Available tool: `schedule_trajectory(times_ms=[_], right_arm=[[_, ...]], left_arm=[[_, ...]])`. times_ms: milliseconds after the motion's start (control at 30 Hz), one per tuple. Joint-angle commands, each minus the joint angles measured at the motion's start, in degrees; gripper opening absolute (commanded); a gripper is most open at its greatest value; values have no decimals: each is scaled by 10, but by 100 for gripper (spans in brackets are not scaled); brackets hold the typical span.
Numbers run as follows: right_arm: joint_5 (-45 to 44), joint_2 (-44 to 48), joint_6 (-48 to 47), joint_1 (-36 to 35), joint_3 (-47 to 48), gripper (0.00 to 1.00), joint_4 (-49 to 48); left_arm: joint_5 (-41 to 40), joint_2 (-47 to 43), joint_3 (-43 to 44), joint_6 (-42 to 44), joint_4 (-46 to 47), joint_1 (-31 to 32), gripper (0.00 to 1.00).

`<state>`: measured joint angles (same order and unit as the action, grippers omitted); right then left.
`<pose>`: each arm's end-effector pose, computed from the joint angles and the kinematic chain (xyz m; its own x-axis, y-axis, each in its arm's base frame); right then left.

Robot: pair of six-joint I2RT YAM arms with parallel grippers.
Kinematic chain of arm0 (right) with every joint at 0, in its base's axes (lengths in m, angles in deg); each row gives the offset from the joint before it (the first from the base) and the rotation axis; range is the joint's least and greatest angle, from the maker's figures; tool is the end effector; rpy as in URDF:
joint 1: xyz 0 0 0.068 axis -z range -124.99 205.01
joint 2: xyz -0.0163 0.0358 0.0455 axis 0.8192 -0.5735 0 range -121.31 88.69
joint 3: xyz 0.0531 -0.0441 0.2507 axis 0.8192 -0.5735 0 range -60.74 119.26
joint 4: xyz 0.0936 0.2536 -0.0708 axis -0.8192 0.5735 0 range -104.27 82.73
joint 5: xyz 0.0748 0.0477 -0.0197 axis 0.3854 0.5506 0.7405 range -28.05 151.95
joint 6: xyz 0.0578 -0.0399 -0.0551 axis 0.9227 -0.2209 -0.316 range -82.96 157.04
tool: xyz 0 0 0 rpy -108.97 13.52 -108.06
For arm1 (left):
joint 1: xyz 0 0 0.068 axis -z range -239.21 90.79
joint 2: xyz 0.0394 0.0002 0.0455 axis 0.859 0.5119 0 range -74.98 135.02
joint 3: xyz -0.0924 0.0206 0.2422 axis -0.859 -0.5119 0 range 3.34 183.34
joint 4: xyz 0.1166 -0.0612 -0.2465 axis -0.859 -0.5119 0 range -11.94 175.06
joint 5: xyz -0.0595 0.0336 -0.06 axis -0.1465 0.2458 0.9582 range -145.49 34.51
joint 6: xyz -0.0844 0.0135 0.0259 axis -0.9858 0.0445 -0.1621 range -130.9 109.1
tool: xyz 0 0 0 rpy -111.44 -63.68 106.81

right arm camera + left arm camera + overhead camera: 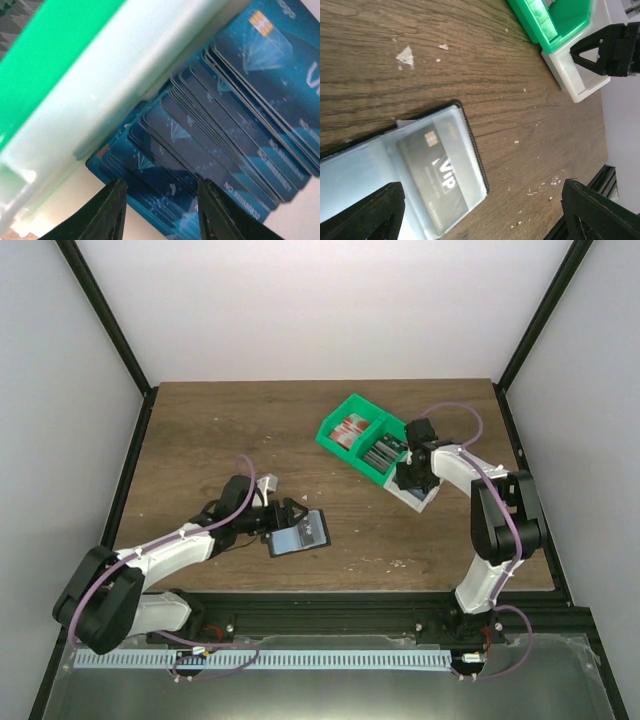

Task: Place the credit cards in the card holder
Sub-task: Move the storage box to the center of the board.

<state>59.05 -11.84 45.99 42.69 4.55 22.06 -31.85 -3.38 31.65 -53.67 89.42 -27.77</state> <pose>0.3572 0.0737 0.1111 -0.9464 -0.0476 -0.3196 -0.0508 0.9987 0.0018 0.2296 -0.1777 0.1217 -0.8987 -0.1797 -0.4000 0.1821 0.6768 -0.7133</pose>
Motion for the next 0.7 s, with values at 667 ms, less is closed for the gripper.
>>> schedule_trajectory(times_ms=[667], right_arm=[[49, 157, 186, -216, -103, 45, 11]], left_arm=[[-23, 127, 88, -130, 103, 84, 90]])
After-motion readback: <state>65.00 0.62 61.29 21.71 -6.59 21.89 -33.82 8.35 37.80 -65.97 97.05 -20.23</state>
